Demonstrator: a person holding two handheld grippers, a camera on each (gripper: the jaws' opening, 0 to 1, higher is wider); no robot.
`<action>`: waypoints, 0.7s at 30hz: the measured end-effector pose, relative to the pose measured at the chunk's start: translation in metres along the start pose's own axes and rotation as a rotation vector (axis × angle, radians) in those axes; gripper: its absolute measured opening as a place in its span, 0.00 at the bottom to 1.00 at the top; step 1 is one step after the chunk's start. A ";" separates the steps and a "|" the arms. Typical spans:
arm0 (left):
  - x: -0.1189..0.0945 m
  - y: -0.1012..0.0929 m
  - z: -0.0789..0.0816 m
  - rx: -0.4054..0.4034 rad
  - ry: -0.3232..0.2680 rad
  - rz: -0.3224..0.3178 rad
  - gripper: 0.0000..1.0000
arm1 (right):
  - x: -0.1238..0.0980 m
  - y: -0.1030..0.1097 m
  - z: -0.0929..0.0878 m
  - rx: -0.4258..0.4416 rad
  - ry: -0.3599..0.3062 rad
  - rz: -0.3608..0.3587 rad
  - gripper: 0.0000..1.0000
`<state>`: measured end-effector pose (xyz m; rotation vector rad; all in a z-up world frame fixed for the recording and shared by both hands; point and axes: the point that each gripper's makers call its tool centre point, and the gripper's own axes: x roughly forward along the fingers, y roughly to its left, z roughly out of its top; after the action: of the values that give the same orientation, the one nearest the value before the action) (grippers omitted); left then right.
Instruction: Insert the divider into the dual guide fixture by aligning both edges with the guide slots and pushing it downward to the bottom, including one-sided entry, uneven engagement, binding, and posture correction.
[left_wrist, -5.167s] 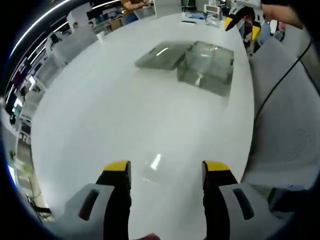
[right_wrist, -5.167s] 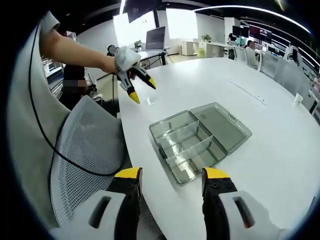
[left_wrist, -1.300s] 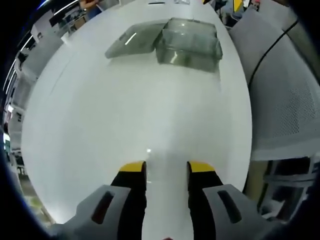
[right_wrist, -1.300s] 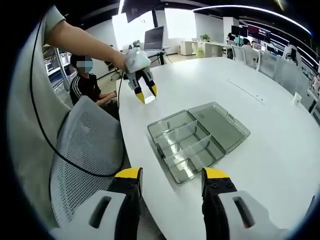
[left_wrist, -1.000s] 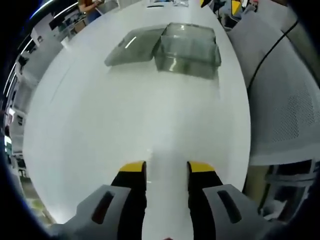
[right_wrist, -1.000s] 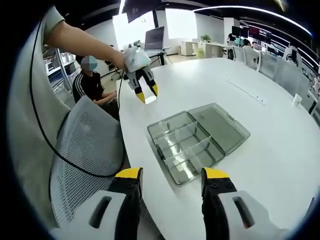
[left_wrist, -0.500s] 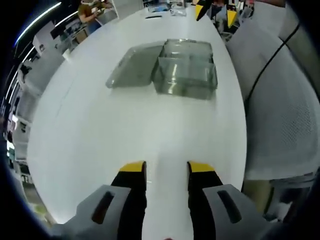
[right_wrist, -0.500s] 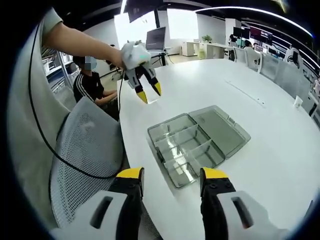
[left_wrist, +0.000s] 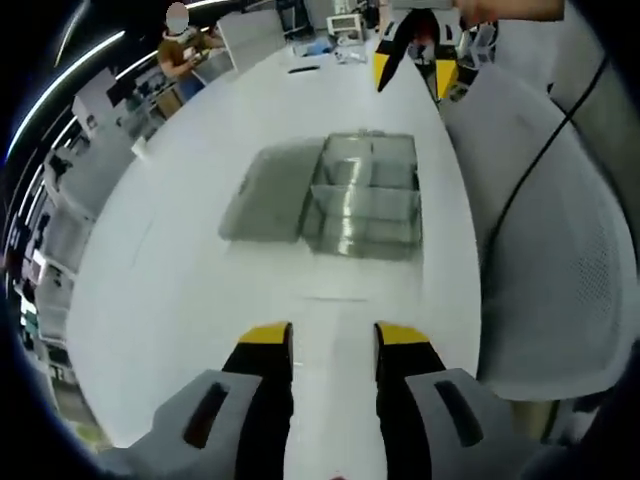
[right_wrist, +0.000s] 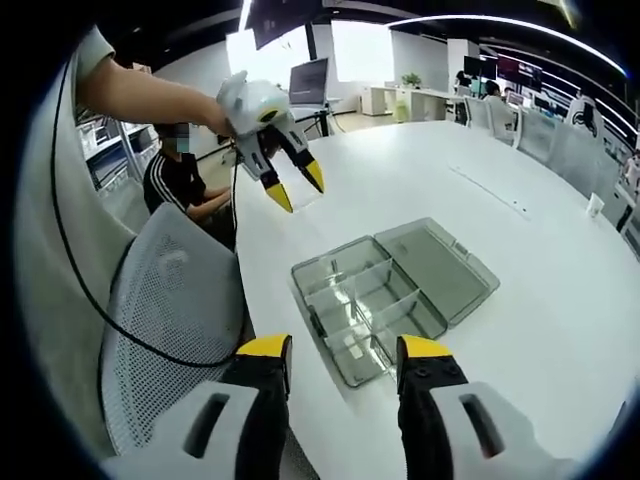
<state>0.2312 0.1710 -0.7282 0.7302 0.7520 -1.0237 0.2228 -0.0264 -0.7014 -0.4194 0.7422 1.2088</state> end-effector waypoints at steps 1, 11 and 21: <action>-0.001 -0.001 0.002 0.003 -0.004 0.001 0.29 | 0.000 0.001 0.001 -0.006 -0.002 0.002 0.37; -0.005 -0.008 0.029 0.031 -0.049 0.017 0.29 | 0.003 0.002 0.012 -0.007 -0.016 0.005 0.35; -0.013 -0.014 0.057 0.054 -0.104 0.041 0.29 | 0.005 0.002 0.027 0.012 -0.051 0.013 0.32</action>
<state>0.2257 0.1258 -0.6886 0.7303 0.6196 -1.0402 0.2300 -0.0049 -0.6858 -0.3730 0.7089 1.2221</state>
